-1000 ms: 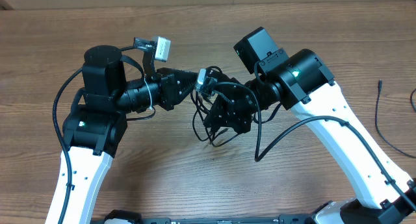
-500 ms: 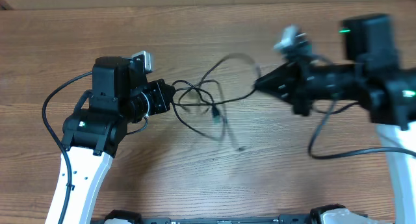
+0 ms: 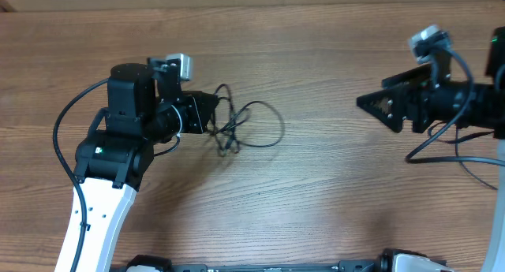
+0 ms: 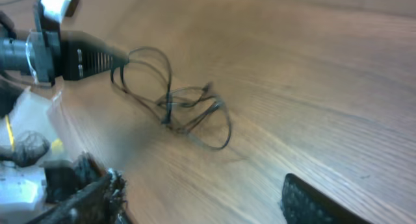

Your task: Untangle cables

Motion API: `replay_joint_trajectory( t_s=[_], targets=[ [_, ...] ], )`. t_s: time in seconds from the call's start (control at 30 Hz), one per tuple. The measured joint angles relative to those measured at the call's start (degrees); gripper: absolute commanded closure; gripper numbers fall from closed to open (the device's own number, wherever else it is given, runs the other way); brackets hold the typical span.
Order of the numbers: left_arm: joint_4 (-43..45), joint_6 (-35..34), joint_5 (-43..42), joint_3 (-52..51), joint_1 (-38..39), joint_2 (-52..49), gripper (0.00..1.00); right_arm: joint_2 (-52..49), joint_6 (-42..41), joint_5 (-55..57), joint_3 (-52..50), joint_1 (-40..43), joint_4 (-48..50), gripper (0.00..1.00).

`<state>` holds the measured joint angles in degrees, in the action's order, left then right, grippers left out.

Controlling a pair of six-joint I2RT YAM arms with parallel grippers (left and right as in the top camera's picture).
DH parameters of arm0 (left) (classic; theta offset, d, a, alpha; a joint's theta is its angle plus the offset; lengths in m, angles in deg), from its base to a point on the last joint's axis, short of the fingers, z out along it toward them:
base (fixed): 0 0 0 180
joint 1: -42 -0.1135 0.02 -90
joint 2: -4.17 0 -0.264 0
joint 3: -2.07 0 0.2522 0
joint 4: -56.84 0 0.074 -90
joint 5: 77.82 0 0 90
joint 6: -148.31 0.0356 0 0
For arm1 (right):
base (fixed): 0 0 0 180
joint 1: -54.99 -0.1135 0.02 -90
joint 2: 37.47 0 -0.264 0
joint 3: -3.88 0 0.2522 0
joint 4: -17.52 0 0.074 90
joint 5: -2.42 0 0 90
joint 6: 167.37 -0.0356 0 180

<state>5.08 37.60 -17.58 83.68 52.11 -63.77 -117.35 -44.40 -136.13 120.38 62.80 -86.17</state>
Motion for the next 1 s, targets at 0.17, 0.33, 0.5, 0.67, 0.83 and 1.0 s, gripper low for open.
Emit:
replay_joint_trajectory(
  t_s=[0.17, 0.33, 0.5, 0.67, 0.83, 1.0],
  targets=[
    [6.5, 4.4, -14.5, 0.0, 0.0, 0.0, 0.96, -2.3, 11.7, 1.7, -0.2, -6.8, -5.1, 0.08],
    [7.8, 5.4, -25.0, 0.0, 0.0, 0.0, 0.96, -5.7, 22.4, 4.6, -0.2, -16.6, -4.4, 0.05],
    [8.0, 6.4, -29.1, 0.0, 0.0, 0.0, 0.96, -11.0, 25.9, 6.7, -0.2, -22.1, -3.8, 0.09],
    [11.5, 6.7, -30.1, 0.0, 0.0, 0.0, 0.96, -16.0, 26.8, 7.3, -0.2, -29.3, -4.4, 0.27],
    [13.1, 6.1, -30.0, 0.0, 0.0, 0.0, 0.96, -19.6, 27.1, 8.5, -0.2, -33.1, -5.8, 0.44],
    [14.3, 5.1, -30.1, 0.0, -0.8, 0.0, 0.96, -20.9, 27.1, 8.7, -0.2, -33.4, -6.9, 0.39]
  ],
)
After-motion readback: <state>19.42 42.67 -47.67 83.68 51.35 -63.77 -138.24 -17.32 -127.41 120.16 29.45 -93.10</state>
